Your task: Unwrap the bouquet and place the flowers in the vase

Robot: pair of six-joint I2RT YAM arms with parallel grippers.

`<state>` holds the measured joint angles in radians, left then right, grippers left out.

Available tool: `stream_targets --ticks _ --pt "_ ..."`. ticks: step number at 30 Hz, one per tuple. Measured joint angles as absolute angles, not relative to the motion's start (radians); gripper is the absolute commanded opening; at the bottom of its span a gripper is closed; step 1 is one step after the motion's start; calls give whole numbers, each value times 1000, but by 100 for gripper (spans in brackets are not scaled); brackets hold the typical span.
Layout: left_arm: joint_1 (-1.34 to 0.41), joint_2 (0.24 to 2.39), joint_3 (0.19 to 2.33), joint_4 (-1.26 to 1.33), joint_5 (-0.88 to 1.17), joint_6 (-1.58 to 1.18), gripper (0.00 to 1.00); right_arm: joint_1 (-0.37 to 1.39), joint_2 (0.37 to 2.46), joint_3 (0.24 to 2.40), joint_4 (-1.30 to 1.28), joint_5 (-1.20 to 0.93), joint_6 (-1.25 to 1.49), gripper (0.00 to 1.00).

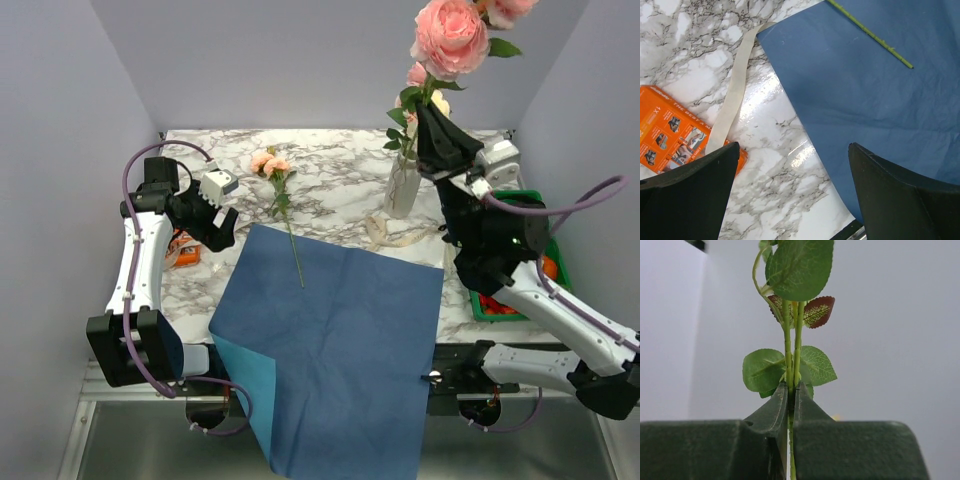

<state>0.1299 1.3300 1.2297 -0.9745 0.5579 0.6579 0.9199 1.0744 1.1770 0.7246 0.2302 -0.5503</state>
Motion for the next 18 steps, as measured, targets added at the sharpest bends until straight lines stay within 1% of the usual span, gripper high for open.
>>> stream_targets --ticks 4,7,18 --pt "130 1336 1237 -974 559 657 99 746 1131 1148 794 252 -491 1" --pt "130 1338 1238 -974 559 657 99 654 1188 1136 818 271 -445 1" --pt "130 1376 1271 -974 559 657 99 507 1304 1119 951 276 -318 1"
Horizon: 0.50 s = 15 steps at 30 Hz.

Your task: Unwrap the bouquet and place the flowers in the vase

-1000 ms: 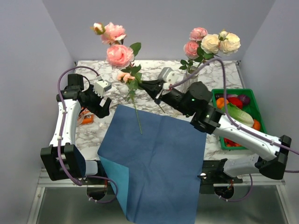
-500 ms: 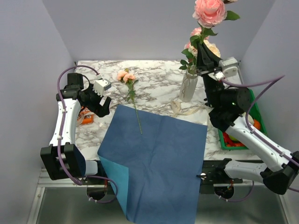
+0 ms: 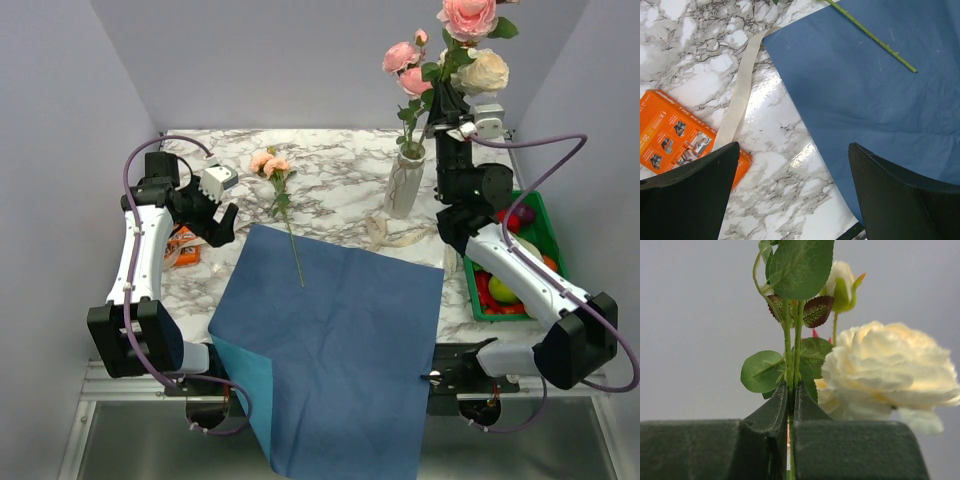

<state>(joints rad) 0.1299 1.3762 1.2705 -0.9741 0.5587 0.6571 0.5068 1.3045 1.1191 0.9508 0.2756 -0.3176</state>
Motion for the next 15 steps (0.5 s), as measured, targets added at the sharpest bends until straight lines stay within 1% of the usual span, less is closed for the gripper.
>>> stream_targets --ticks 6,15 --pt "130 1382 1272 -976 558 657 99 477 1398 1119 1026 276 -308 1" --pt "130 1395 1293 -991 557 659 99 471 1485 1119 1187 301 -364 1"
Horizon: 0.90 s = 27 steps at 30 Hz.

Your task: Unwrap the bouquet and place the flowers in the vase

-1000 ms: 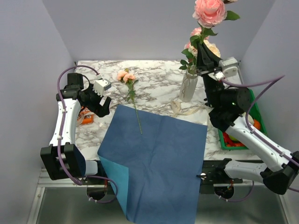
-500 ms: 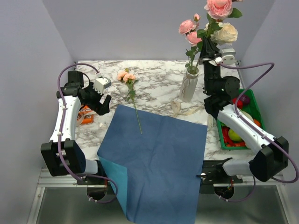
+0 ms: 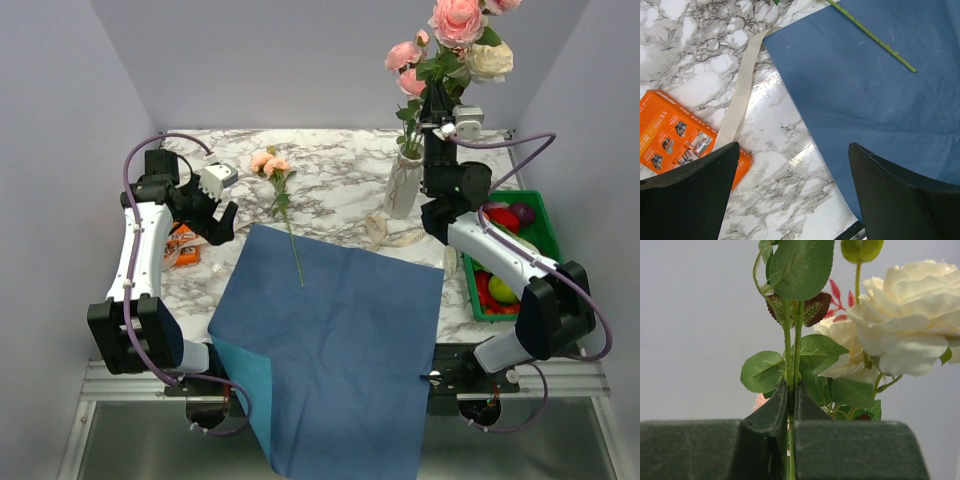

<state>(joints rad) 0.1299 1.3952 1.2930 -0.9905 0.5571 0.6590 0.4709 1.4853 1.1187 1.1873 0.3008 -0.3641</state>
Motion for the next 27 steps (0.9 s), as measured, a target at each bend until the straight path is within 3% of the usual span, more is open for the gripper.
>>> stream_targets --ticks 10,15,16,18,19,21,27 --pt "130 1396 1299 -999 556 666 99 463 1521 1075 1256 329 -402 4" --pt "130 1395 1299 -1006 556 666 99 463 1510 1021 1233 333 -379 33" --pt "130 1395 1300 -1009 556 666 99 463 1502 1010 1208 332 -367 44" --pt "130 1395 1301 -1017 556 666 99 463 1478 1001 1143 327 -340 57" --pt "130 1394 1301 -1019 556 666 99 463 1459 1001 1098 324 -330 75" --pt "130 1391 1301 -1023 556 666 99 463 1422 1001 1034 318 -299 100" --pt "130 1367 1301 -1030 557 666 99 463 1303 1001 805 314 -210 100"
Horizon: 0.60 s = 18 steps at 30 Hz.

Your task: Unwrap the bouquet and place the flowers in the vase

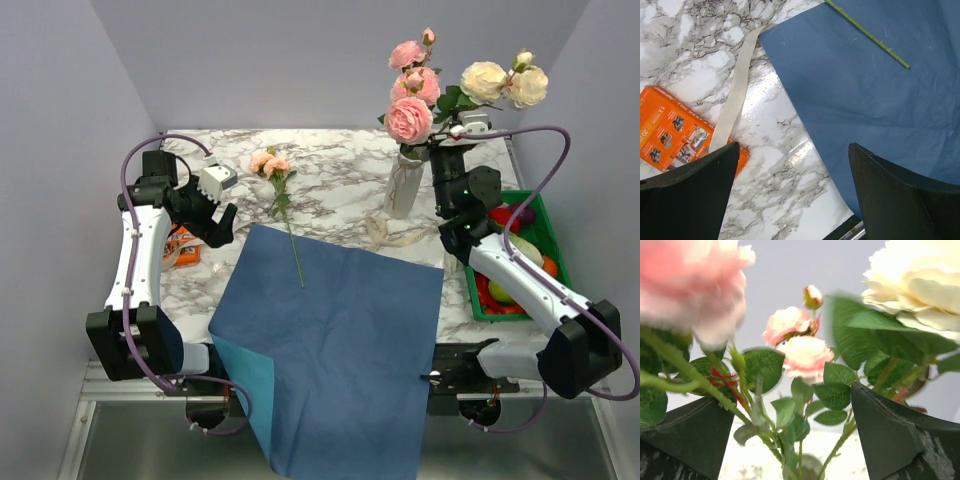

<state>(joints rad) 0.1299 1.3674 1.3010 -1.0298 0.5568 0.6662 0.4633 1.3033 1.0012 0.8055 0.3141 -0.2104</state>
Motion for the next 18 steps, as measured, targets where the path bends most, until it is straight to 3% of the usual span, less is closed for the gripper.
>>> stream_targets --ticks 6,13,15,18 --pt "130 1355 1301 -1032 557 666 99 466 1228 995 595 322 -119 99" --pt "130 1346 1301 -1037 558 666 99 467 1305 1098 333 347 -47 83" --pt "130 1342 1301 -1037 558 666 99 468 1352 1188 242 362 -21 84" --pt "130 1334 1301 -1037 558 666 99 468 1405 1328 102 374 36 100"
